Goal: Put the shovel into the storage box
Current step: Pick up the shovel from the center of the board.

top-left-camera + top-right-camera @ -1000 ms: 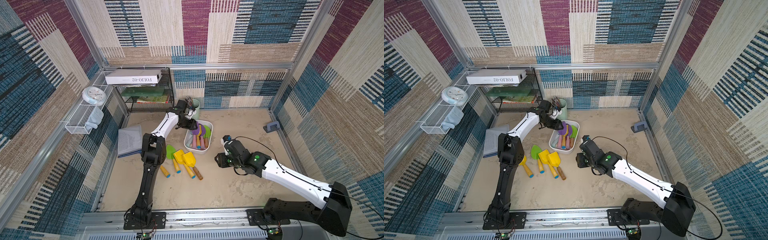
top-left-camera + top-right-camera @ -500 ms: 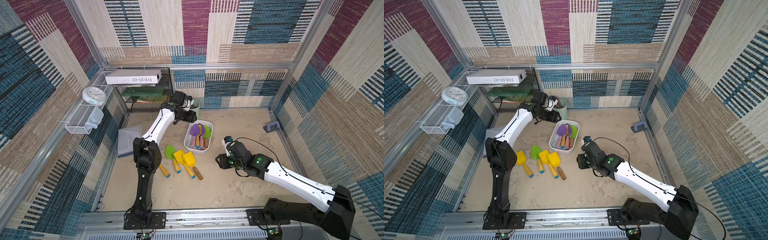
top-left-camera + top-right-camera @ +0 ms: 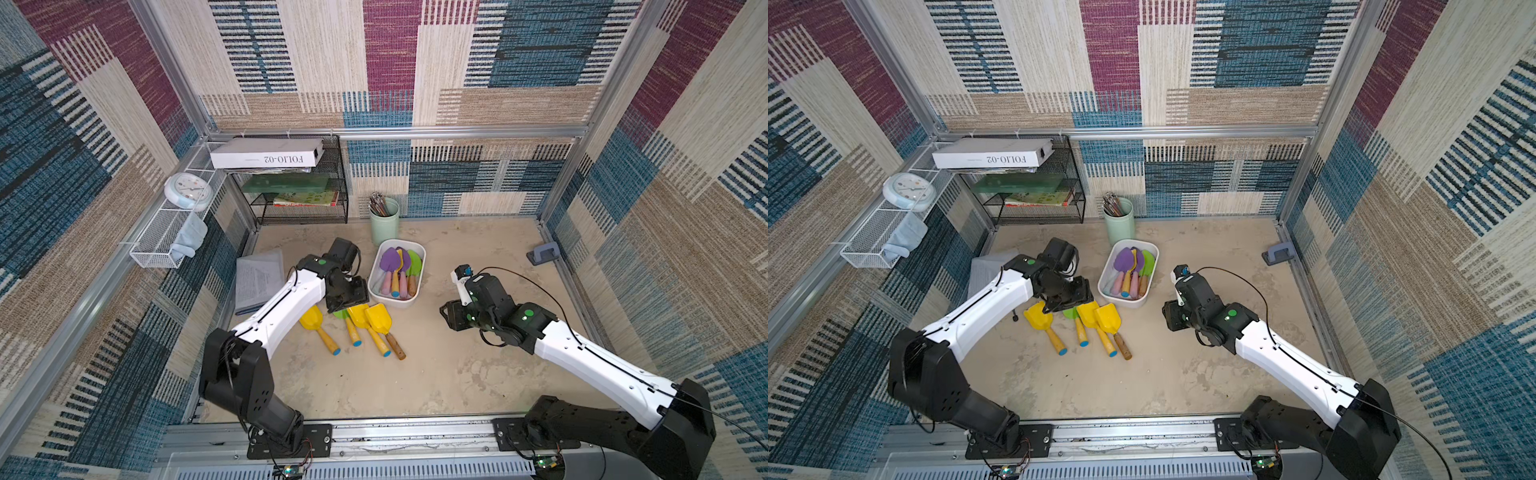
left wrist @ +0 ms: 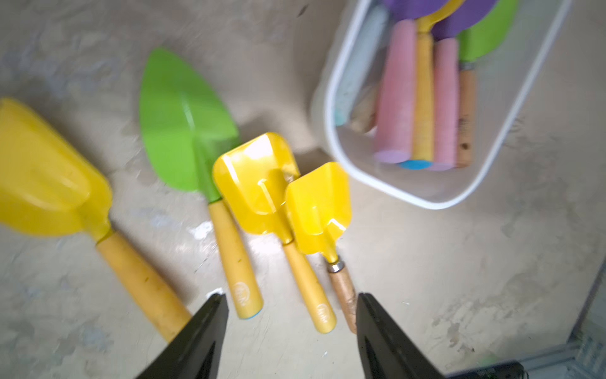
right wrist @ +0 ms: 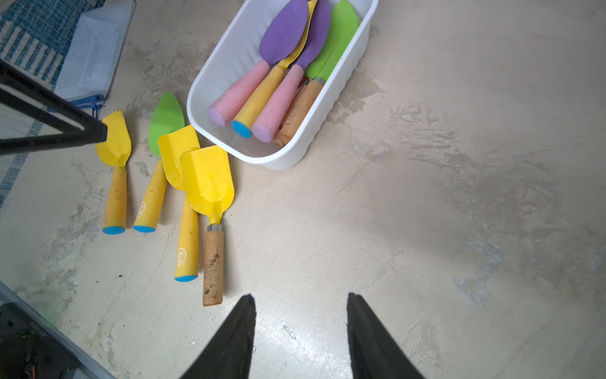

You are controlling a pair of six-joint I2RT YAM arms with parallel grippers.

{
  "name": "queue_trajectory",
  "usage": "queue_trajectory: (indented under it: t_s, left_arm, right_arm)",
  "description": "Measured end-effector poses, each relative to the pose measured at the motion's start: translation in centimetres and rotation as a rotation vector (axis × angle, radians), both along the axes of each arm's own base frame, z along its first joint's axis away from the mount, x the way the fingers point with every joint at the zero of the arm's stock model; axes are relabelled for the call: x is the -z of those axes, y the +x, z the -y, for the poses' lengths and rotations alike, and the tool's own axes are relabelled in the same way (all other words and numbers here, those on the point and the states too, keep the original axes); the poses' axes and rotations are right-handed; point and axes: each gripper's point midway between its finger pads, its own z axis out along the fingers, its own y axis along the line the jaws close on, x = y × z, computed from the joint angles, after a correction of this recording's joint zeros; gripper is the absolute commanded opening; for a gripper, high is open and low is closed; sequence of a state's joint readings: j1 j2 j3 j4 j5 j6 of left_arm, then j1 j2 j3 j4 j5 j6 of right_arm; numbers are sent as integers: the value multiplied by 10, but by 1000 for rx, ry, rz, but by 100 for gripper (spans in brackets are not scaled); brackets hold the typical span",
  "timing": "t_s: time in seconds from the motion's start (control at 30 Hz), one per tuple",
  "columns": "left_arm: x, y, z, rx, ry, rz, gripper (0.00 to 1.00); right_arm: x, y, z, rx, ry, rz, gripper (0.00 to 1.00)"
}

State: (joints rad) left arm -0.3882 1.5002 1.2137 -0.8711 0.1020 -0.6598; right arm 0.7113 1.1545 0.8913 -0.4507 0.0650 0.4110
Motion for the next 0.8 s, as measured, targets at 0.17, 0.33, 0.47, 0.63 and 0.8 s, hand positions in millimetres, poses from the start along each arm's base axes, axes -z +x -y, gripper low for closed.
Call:
queue_trajectory:
  t_s: [0.17,0.33,0.47,0.63,0.8]
  left_arm:
    - [13,-38,-23,-165,-2,-6,67]
    - [28,-63,-47,-322,16,6,67]
    - [42,-76,-64,-423,46,14,70]
    - [59,-78,-73,-501,81,-1,71]
    - [77,-67,-69,-521,101,-38,71]
  right_arm:
    - [8,-1,-8,-65,-14,-13,49]
    - [11,-1,-12,-107,-16,-12,49]
    - [14,-3,-14,-130,-20,-16,48]
    - [15,-4,-15,-141,-16,-15,49]
    - [15,-7,-14,-147,-8,-12,49]
